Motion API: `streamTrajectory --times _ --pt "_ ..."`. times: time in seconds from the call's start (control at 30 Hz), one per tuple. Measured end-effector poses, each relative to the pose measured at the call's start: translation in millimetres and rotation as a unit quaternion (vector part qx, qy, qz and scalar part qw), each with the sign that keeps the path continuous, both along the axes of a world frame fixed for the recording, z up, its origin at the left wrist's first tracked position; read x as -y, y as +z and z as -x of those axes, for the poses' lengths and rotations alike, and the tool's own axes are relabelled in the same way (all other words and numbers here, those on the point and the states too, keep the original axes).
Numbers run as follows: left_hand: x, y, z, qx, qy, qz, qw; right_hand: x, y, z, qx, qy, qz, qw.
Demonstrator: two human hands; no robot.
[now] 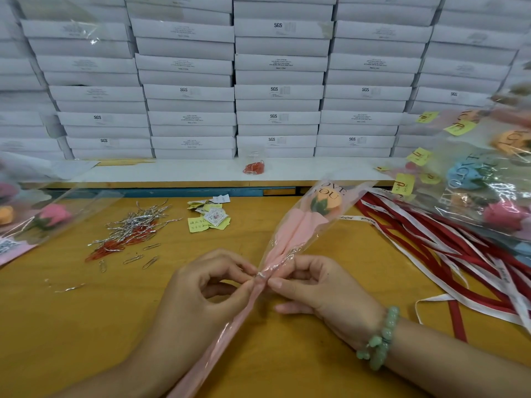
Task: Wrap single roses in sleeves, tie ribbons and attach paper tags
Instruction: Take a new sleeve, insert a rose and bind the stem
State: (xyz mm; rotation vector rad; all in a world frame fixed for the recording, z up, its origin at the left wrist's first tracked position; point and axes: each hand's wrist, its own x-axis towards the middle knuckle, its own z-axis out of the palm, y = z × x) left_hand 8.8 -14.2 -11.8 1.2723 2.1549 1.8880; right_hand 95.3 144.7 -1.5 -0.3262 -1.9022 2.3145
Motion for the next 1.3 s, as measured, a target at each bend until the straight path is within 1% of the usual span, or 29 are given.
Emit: streamTrajectory --times 0.1,0.27,0.43,0.63,0.73,0.8,0.9,1.03,1.2,1.3 --pt "-0.5 -1.2 0.6 -0.007 0.002 0.009 1.000 0.3 -0.8 -0.1 -0.006 -0.001 -0.006 1.000" --pt "-0.8 -2.2 0.5 -0.011 -0.007 0.009 1.000 0.0 -1.2 -0.7 -0.037 -0.016 -0.043 0.998" --pt "-0.1 -1.7 0.5 0.019 -0.015 0.000 1.000 -1.9 -0.4 0.3 -0.038 -0.017 -0.053 0.998" --pt "0.8 1.4 -0.8 -0.017 0.013 0.035 0.999 -1.8 -0.3 -0.2 -0.027 -0.013 -0.060 0.998" --pt "1.0 0.6 -1.3 -0.026 0.010 0.044 0.999 -1.9 -1.1 -0.2 -0.024 -0.018 -0.054 0.998" --pt "0.5 -0.5 -0.6 -0.051 0.020 0.050 0.997 -2.0 -1.3 -0.5 -0.023 -0.020 -0.055 0.998" --pt "0.4 1.1 0.2 -0.073 0.031 0.040 0.996 -2.2 -2.2 -0.4 -0.019 -0.026 -0.058 0.998" --pt "1.0 2.9 -1.9 -0.086 0.009 0.029 0.996 -1.7 -2.9 0.3 -0.015 -0.028 -0.062 0.998" --pt "0.5 1.9 -1.4 -0.065 0.005 0.020 0.998 -2.0 -2.9 0.4 -0.022 -0.026 -0.062 0.998" --pt "1.5 1.0 -0.6 -0.055 0.004 0.014 0.998 -2.3 -2.3 -0.5 -0.025 -0.023 -0.046 0.998"
